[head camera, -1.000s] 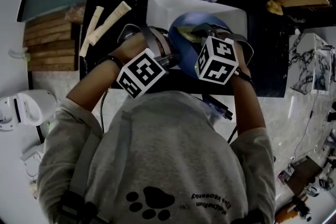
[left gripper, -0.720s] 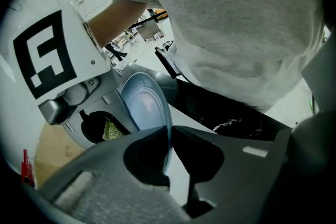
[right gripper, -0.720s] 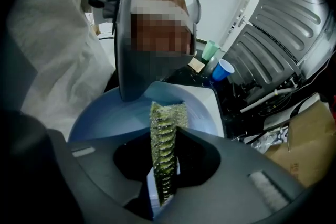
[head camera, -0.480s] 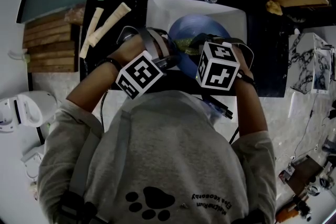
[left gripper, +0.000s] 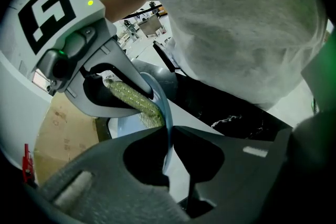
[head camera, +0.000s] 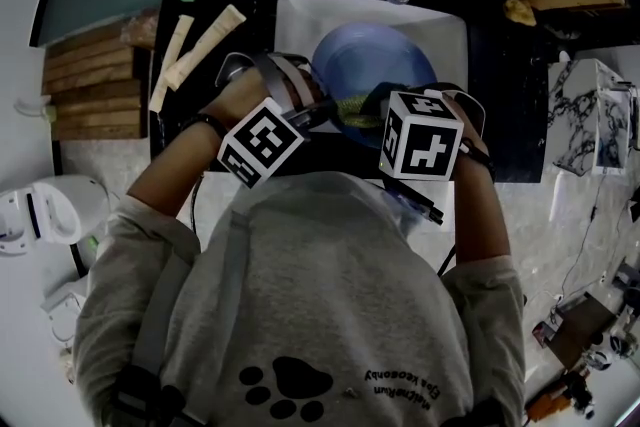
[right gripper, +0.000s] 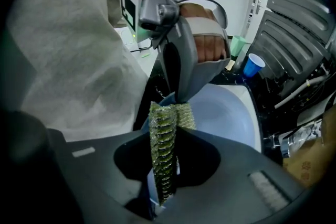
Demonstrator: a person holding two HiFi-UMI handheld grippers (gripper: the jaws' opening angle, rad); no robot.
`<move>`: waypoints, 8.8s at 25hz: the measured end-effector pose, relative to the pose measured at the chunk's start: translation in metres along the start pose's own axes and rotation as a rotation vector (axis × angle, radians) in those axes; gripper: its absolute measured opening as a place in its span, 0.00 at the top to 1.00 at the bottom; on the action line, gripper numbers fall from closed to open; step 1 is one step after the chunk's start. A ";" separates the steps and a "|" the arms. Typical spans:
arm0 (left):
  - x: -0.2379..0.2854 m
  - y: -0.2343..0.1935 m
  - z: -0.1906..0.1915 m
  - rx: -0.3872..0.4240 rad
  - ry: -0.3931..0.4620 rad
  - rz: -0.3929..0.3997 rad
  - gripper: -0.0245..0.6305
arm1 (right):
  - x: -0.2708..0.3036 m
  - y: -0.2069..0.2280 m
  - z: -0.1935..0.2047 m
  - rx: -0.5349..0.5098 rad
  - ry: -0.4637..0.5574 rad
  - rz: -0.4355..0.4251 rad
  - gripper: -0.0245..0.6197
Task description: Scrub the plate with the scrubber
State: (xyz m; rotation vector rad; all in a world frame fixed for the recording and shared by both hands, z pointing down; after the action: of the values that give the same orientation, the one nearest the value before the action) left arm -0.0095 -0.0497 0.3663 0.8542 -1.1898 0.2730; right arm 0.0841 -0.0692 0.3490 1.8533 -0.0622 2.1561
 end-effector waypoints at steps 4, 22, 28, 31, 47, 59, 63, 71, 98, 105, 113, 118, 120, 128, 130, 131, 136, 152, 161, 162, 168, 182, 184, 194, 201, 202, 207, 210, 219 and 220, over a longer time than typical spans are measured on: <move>0.001 0.003 0.003 0.010 -0.030 -0.006 0.91 | -0.003 -0.007 0.000 -0.006 0.009 -0.057 0.86; 0.003 0.009 0.005 0.008 -0.038 0.009 0.93 | -0.067 -0.020 0.017 0.007 0.222 0.028 0.86; 0.003 0.012 -0.001 0.034 -0.027 0.022 0.93 | -0.079 0.015 0.035 0.078 0.148 0.342 0.86; 0.001 0.012 -0.004 0.045 -0.016 0.026 0.93 | -0.070 0.034 0.039 0.109 0.096 0.450 0.86; -0.008 0.008 -0.014 0.070 0.012 -0.013 0.93 | -0.012 0.075 0.039 0.099 -0.093 0.583 0.86; -0.018 -0.006 -0.005 0.032 0.006 -0.089 0.90 | 0.009 0.072 0.041 0.104 -0.074 0.456 0.86; -0.016 -0.005 -0.006 0.026 0.013 -0.095 0.90 | 0.010 0.063 0.042 0.108 -0.073 0.353 0.86; -0.011 0.001 -0.002 0.011 0.008 -0.080 0.89 | 0.008 0.031 0.042 0.080 -0.100 0.145 0.86; 0.004 0.013 0.007 0.040 -0.059 -0.094 0.89 | -0.013 -0.024 0.031 0.018 -0.051 -0.180 0.86; 0.006 0.015 0.010 0.029 -0.057 -0.077 0.90 | -0.033 -0.020 0.027 -0.010 0.035 -0.079 0.86; 0.006 0.016 0.011 0.028 -0.051 -0.065 0.90 | -0.049 0.015 0.037 -0.002 0.056 0.259 0.86; 0.004 0.016 0.010 0.029 -0.047 -0.070 0.90 | -0.035 0.046 0.056 0.084 0.020 0.490 0.86; 0.003 0.015 0.009 0.029 -0.045 -0.075 0.90 | -0.028 0.057 0.063 0.128 0.014 0.550 0.85; -0.002 0.011 0.008 0.023 -0.032 -0.095 0.90 | -0.011 0.077 0.080 0.143 -0.084 0.707 0.85; -0.004 0.011 0.008 0.019 -0.027 -0.099 0.90 | -0.008 0.078 0.080 0.129 -0.093 0.712 0.85; -0.004 0.010 0.008 0.020 -0.025 -0.104 0.90 | -0.006 0.078 0.080 0.113 -0.104 0.710 0.85; -0.011 0.006 0.005 0.019 -0.004 -0.153 0.89 | 0.012 0.075 0.080 -0.017 -0.228 0.683 0.86; -0.010 0.011 0.007 0.011 -0.010 -0.169 0.88 | 0.025 0.037 0.078 0.048 -0.261 0.211 0.86; -0.008 0.014 0.017 -0.023 -0.027 -0.162 0.88 | 0.014 0.017 0.065 0.088 -0.193 0.044 0.86; -0.007 0.015 0.017 -0.022 -0.028 -0.162 0.88 | 0.013 0.015 0.063 0.088 -0.187 0.029 0.86; -0.002 0.018 0.019 -0.021 -0.033 -0.158 0.88 | 0.011 0.003 0.052 0.067 -0.144 -0.040 0.86; 0.015 0.018 0.019 -0.012 -0.031 -0.143 0.88 | 0.003 -0.013 0.029 0.059 0.012 -0.124 0.86; 0.018 0.016 0.017 -0.010 -0.029 -0.141 0.89 | 0.002 -0.013 0.029 0.062 0.023 -0.124 0.86; 0.034 0.016 0.019 -0.026 -0.026 -0.082 0.89 | -0.007 -0.006 0.018 0.041 0.119 -0.073 0.86; 0.051 0.015 0.027 -0.065 -0.031 -0.053 0.89 | -0.029 0.003 0.022 0.058 0.156 0.109 0.86; 0.053 0.014 0.028 -0.071 -0.032 -0.048 0.89 | -0.032 0.005 0.026 0.074 0.162 0.161 0.86; 0.071 0.006 0.030 -0.098 -0.025 -0.032 0.89 | -0.036 0.016 0.042 0.152 0.190 0.295 0.86; 0.083 0.001 0.028 -0.104 -0.013 -0.018 0.88 | -0.031 0.019 0.048 0.196 0.208 0.330 0.86; 0.121 -0.006 0.032 -0.143 -0.003 0.035 0.88 | -0.019 0.028 0.067 0.304 0.229 0.365 0.86; 0.124 -0.006 0.032 -0.144 0.000 0.040 0.89 | -0.018 0.029 0.068 0.313 0.229 0.368 0.86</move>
State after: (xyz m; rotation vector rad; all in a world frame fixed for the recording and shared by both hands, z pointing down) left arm 0.0194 -0.1060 0.4777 0.7052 -1.2122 0.2170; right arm 0.1448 -0.1158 0.3479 1.8535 -0.0173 2.7571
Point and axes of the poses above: the fingertips, and each gripper's own axes: x forward along the fingers, y to its right, z out of its underside, the point moved 9 cm from there along -x, backward along the fingers, and after that the axes turned 10 degrees about -y, right-handed, at the moved point
